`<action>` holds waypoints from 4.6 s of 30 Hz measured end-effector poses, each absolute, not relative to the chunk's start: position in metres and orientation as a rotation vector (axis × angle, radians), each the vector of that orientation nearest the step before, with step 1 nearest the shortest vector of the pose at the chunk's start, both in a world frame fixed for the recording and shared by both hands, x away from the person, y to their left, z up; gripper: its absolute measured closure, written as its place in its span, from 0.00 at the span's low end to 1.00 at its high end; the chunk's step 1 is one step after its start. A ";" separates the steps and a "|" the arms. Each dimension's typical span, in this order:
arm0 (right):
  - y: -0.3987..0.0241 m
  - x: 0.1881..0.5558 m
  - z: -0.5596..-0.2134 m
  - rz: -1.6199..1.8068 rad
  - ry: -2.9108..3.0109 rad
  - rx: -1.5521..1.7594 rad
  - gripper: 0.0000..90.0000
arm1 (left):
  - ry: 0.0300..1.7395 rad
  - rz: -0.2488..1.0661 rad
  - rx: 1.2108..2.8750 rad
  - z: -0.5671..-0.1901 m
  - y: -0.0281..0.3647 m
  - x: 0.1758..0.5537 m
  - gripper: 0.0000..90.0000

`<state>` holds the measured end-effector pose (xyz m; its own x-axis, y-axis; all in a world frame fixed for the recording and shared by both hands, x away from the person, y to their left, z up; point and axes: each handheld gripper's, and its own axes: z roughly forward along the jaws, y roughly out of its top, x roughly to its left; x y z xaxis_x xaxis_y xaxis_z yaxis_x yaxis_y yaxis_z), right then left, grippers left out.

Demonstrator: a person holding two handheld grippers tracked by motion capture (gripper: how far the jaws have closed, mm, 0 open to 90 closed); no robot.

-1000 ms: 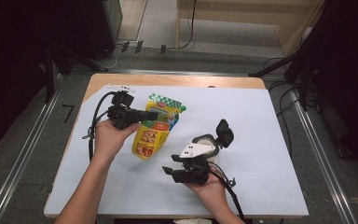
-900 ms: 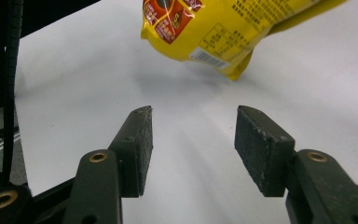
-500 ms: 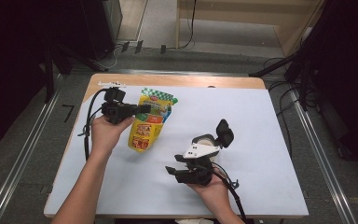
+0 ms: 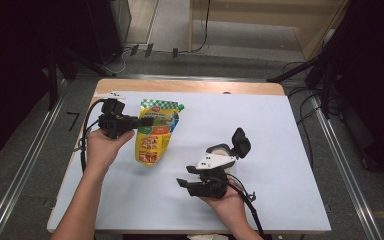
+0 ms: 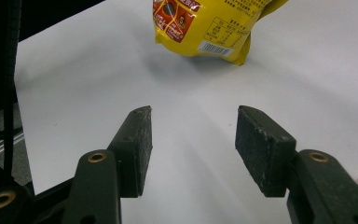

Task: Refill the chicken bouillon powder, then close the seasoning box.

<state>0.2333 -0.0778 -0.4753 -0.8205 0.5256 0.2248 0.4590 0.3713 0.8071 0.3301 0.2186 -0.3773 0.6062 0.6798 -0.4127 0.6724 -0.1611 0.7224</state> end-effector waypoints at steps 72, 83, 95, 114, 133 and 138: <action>-0.084 0.240 -0.455 1.457 2.559 0.858 0.58 | 1.154 0.041 1.827 -0.330 0.263 0.288 0.60; -0.094 0.245 -0.443 1.463 2.559 0.881 0.63 | 1.173 0.080 1.844 -0.346 0.268 0.301 0.59; -0.118 0.259 -0.427 1.511 2.658 0.894 0.84 | 1.167 0.087 1.849 -0.368 0.272 0.307 0.56; -0.170 0.274 -0.392 1.553 2.537 0.935 0.80 | 1.152 0.088 1.865 -0.381 0.272 0.308 0.53; -0.231 0.284 -0.372 1.552 2.394 1.067 1.00 | 1.155 0.110 1.898 -0.396 0.272 0.309 0.52; -0.251 0.286 -0.371 1.560 2.328 1.123 1.00 | 1.144 0.117 1.903 -0.399 0.270 0.309 0.52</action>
